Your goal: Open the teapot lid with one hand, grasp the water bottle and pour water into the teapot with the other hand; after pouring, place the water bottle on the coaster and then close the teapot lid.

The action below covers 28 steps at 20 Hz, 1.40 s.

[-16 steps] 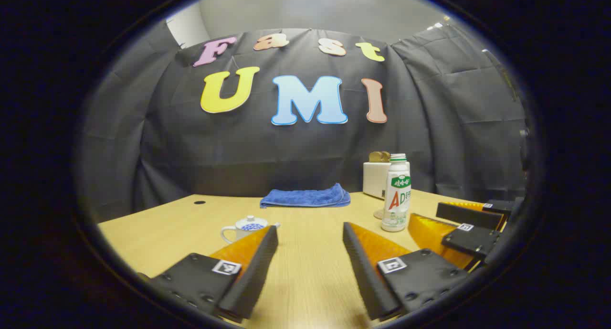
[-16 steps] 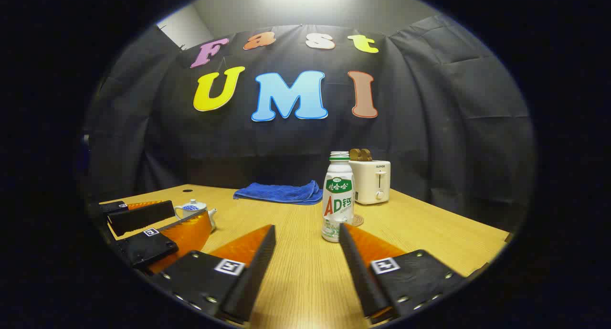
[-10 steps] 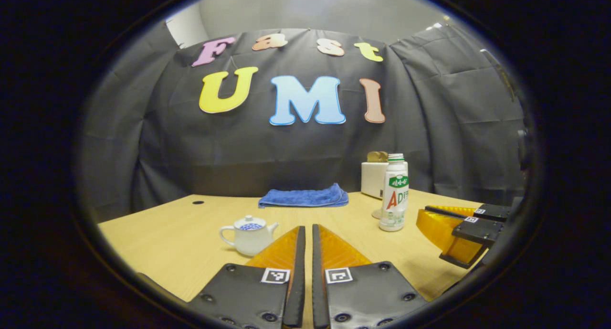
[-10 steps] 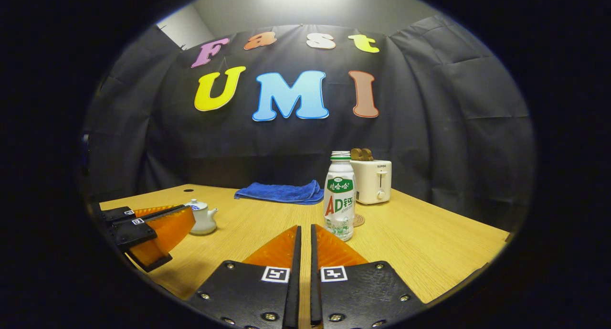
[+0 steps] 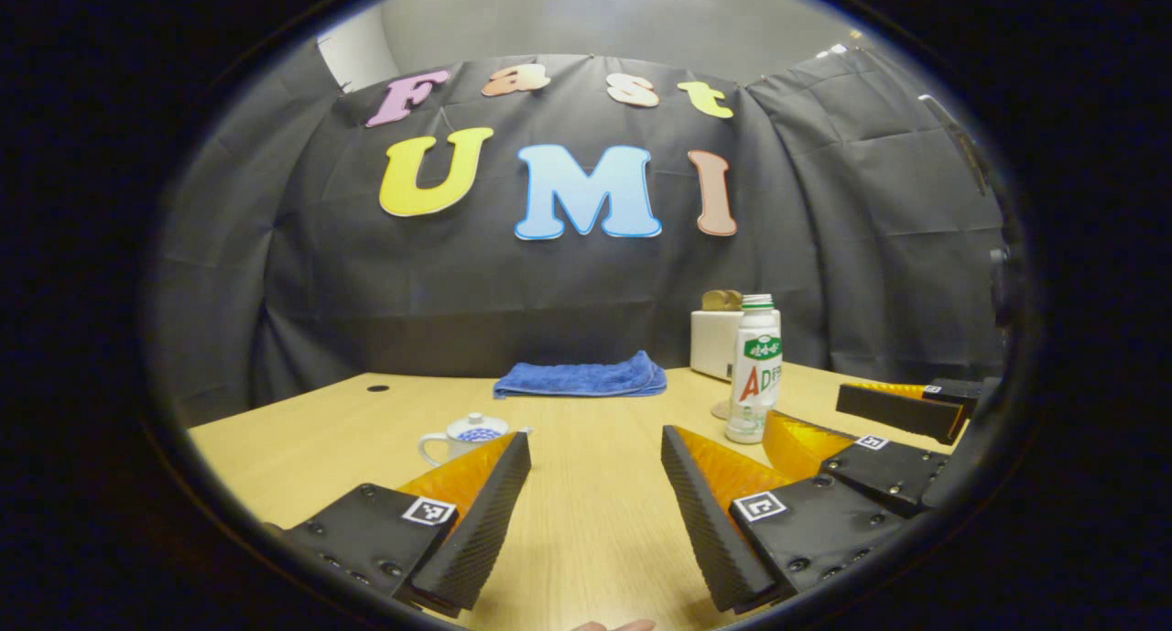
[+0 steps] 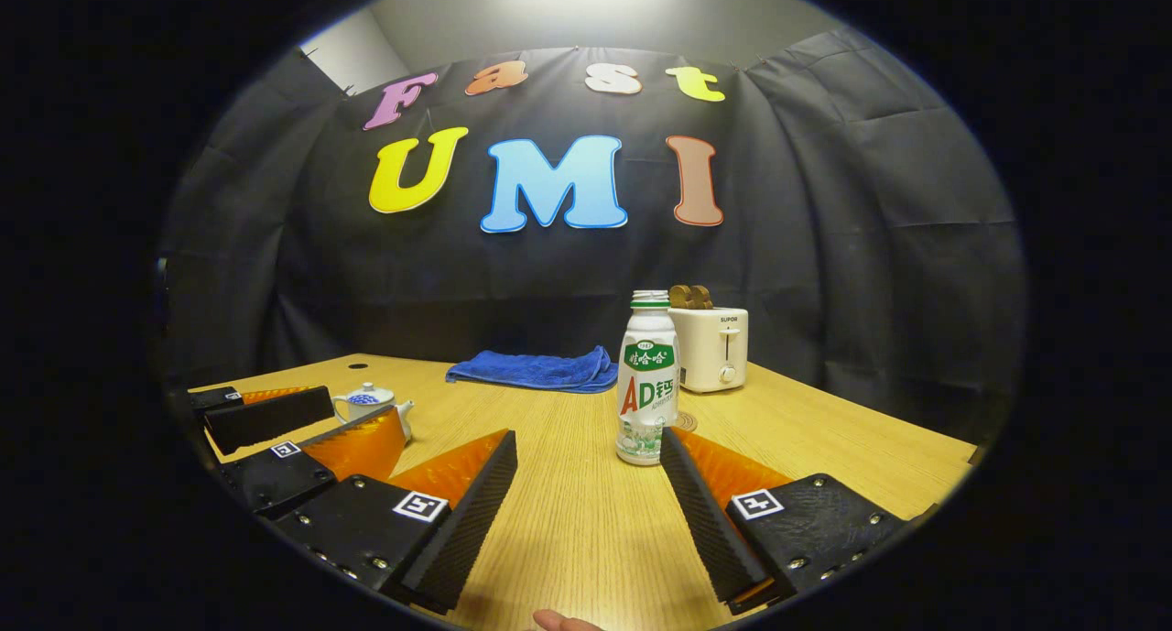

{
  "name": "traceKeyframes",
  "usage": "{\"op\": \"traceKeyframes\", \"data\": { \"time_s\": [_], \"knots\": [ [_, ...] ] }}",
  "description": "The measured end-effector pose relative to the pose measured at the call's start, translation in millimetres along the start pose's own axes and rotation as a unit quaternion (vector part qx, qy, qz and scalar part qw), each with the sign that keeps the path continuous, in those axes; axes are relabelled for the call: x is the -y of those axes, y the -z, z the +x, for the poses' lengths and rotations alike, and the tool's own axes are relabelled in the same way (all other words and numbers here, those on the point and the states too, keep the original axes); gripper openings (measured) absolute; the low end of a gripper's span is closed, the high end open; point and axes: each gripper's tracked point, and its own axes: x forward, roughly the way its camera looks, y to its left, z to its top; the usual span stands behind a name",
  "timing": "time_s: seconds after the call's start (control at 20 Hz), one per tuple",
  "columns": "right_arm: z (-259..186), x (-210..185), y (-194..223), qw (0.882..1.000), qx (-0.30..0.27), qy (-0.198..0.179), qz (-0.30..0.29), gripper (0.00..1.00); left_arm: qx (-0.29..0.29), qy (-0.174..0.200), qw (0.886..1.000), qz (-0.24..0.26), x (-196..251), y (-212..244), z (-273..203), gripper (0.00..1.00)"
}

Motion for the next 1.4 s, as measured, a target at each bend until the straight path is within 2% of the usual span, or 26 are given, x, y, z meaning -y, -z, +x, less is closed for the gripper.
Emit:
{"op": "traceKeyframes", "data": {
  "time_s": [0.3,0.55,0.75,0.95,1.3,1.4],
  "knots": [
    [2,5,0,1.0,0.0,0.011,0.0,0.96,0.002,-0.004,1.0,-0.001,-6,0,1,1.0],
    [9,7,0,1.0,0.0,0.005,0.0,0.96,-0.003,-0.034,0.999,-0.01,-48,1,10,1.0],
    [13,3,1,1.0,-0.002,-0.005,-0.005,0.96,-0.018,-0.056,0.998,-0.035,-91,1,35,1.0],
    [13,5,2,1.0,-0.006,-0.006,0.001,0.96,-0.028,-0.086,0.996,-0.013,-128,-1,71,0.99],
    [12,15,3,1.0,-0.015,0.0,0.014,0.96,-0.092,-0.091,0.991,-0.029,-149,37,129,0.99],
    [13,20,4,1.0,-0.019,0.007,0.007,0.96,-0.085,-0.084,0.992,-0.035,-150,34,135,0.99]
  ]
}}
